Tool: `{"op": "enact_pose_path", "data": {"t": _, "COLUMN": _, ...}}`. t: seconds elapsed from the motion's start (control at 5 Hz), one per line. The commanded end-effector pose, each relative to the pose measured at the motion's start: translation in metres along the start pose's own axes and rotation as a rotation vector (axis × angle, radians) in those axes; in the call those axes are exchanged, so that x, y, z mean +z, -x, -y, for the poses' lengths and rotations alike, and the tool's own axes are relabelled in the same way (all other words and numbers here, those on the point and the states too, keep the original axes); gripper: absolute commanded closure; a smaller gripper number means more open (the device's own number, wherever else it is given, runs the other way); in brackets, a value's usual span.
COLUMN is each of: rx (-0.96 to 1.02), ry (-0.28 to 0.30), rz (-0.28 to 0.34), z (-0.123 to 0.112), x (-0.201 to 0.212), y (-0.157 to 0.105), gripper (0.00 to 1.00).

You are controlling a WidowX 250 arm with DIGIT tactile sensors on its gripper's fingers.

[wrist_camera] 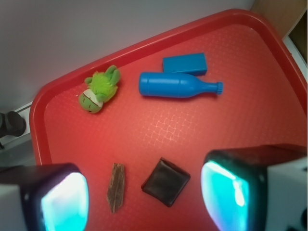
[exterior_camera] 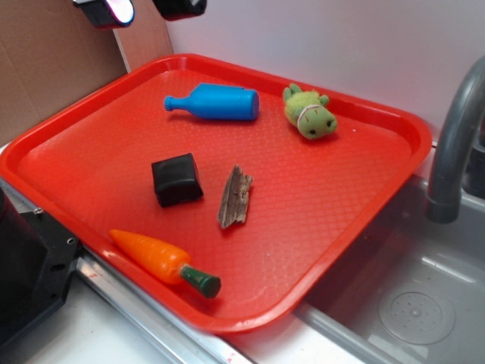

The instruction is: Grab the green animal.

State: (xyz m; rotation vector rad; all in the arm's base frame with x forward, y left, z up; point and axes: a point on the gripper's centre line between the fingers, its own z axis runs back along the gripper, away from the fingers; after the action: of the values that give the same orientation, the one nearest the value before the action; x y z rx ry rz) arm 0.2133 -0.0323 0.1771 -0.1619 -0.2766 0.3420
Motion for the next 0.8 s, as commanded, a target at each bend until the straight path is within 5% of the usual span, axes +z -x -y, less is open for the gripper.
{"op": "enact_pose_path", "data": {"t": 0.0, "rx": 0.076, "ry": -0.010, "rz": 0.119, "z": 0.036, "x": -0.054, "y": -0.053, "gripper": 0.00}}
{"op": "enact_pose_path", "data": {"t": 0.2, "rx": 0.137, "ry": -0.084, "rz": 0.081, "z": 0.040, "x": -0.083, "y": -0.074, "gripper": 0.00}}
{"op": "enact_pose_path", "data": {"t": 0.6, "rx": 0.121, "ry": -0.044, "rz": -0.026, "z": 0.049, "x": -0.127, "y": -0.072, "gripper": 0.00}}
